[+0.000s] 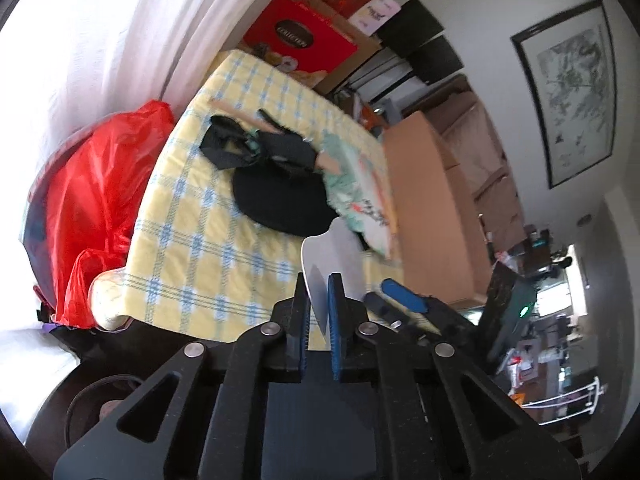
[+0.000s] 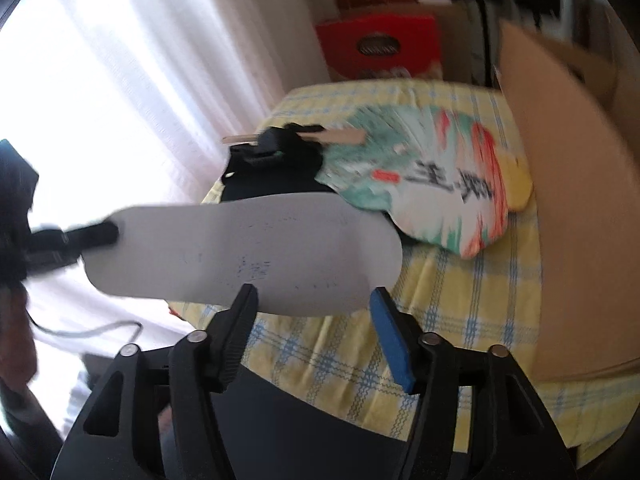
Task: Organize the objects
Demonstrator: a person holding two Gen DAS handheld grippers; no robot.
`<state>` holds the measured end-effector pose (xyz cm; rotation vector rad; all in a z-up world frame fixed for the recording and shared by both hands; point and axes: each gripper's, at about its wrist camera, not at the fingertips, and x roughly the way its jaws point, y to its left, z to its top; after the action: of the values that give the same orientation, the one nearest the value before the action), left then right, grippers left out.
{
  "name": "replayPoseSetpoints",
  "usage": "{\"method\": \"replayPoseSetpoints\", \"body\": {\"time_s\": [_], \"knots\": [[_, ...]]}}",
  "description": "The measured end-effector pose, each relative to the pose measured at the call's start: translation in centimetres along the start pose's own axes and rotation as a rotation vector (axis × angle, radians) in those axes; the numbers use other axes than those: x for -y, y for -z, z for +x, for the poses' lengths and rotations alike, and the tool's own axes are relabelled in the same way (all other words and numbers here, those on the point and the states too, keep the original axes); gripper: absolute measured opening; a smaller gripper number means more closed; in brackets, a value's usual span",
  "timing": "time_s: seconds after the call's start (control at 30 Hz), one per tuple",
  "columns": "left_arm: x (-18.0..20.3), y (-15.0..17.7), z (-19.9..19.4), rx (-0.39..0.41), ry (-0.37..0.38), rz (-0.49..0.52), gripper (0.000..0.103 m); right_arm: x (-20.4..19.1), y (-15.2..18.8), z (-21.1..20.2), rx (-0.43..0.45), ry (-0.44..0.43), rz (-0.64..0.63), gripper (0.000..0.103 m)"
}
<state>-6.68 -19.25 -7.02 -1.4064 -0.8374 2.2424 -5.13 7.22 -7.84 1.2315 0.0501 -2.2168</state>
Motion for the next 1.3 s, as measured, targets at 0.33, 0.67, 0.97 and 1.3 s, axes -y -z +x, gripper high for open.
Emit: {"method": "replayPoseSetpoints", "body": {"time_s": [0.33, 0.67, 0.97, 1.3], "knots": [[3.8, -2.1, 0.6, -0.001, -0.015, 0.039, 0.005, -4.4, 0.3, -1.1, 0.089, 0.043, -0.249, 0.069], [7.2, -2.8, 1.4, -0.008, 0.002, 0.072, 0.008, -4.9, -0.6, -1.5, 0.193, 0.112, -0.275, 0.07], [10.6, -3.1, 2.2, -0.003, 0.046, 0.085, 0.021, -2.7, -1.8, -1.0, 0.202, 0.008, -0.097, 0.023], [9.9, -2.6, 3.2, -0.074, 0.187, 0.051, 0.069, 3.2, -3.1, -3.3, 0.216, -0.021, 0.094, 0.007]]}}
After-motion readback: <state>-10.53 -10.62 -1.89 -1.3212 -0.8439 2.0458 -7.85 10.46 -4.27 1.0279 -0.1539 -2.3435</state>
